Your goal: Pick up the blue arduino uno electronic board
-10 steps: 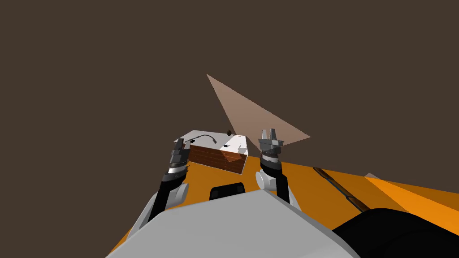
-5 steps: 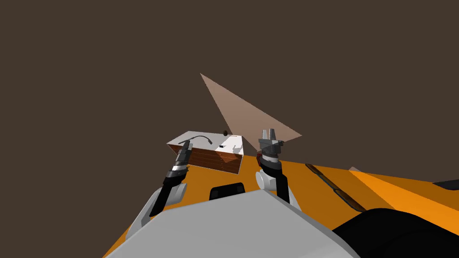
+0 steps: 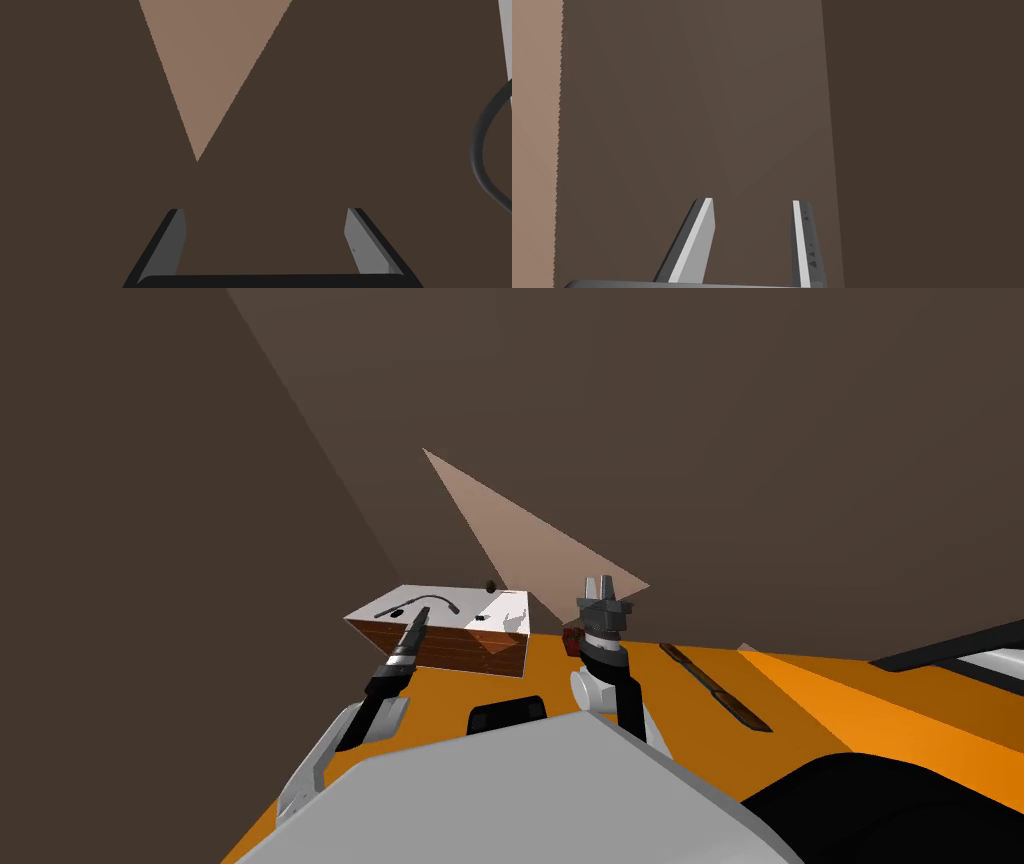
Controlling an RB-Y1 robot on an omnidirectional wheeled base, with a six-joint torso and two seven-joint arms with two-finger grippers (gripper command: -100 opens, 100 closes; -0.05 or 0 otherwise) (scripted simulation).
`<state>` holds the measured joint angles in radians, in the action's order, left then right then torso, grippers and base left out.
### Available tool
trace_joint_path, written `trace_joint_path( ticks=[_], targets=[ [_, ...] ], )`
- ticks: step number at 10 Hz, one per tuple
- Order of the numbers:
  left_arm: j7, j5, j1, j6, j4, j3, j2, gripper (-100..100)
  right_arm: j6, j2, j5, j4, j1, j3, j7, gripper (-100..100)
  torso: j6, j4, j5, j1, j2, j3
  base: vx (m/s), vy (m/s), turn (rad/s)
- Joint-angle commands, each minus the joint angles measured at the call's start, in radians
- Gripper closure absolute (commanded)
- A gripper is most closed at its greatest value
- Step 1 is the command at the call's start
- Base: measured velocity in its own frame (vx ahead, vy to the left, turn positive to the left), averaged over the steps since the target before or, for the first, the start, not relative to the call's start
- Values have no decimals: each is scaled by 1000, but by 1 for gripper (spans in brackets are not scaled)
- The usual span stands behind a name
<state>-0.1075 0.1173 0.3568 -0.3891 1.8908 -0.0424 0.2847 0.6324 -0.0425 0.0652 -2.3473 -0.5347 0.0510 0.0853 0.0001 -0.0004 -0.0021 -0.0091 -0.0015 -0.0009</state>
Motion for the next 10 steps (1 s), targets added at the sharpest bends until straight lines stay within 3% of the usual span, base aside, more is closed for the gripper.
trace_joint_path(
  ticks=[1, 5, 8, 10],
  targets=[
    [-14, 9, -19, 41, -50, -4, 26, -100, 0, 0, 0, 0, 0, 0, 0, 0, 0, 0, 0, 0, 0, 0, 24, -128, -136],
    [-25, 19, -40, 93, -125, -11, 62, -100, 0, 0, 0, 0, 0, 0, 0, 0, 0, 0, 1, 3, 2, 1, 14, -80, -106],
    [-41, 36, -69, 172, -228, -15, 114, -100, 0, 0, 0, 0, 0, 0, 0, 0, 0, 0, 1, 3, 0, 0, 33, -102, -180],
    [-46, 42, -78, 205, -266, -15, 131, -100, 0, 0, 0, 0, 0, 0, 0, 0, -1, 0, 1, 4, 1, 0, 31, -80, -71]
  ],
)
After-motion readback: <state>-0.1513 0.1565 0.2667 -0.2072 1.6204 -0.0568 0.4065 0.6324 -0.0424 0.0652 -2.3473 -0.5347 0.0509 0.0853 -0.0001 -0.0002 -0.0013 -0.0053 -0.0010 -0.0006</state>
